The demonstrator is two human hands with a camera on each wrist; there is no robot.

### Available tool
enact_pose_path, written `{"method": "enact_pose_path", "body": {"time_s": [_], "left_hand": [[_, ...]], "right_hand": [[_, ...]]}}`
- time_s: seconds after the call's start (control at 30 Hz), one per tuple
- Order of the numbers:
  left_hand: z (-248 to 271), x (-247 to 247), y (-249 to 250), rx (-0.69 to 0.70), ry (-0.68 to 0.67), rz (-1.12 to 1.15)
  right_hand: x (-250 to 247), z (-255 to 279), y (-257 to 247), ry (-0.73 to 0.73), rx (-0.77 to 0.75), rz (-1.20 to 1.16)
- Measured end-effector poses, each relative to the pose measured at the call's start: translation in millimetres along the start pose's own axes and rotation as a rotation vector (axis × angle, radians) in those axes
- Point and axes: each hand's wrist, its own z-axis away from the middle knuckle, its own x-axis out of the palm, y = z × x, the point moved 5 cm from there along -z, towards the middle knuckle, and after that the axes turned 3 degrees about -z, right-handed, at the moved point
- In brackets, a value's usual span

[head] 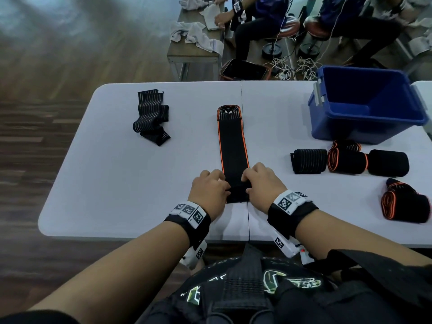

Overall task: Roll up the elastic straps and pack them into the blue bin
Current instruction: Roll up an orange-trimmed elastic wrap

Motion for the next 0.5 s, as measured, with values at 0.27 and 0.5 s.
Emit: {"method": "enact_pose_path", "body": {"time_s": [0.27, 0.5], "left_hand": [[14.1, 16.1, 6.0, 0.078, -0.080, -0.120], [23.0, 25.6, 1.5, 0.040, -0.089, -0.082]], "right_hand": [[17.4, 14.6, 2.6, 0.017, -0.157, 0.235], [16.0, 17.8, 0.5, -0.118, -0.157, 0.267]]}}
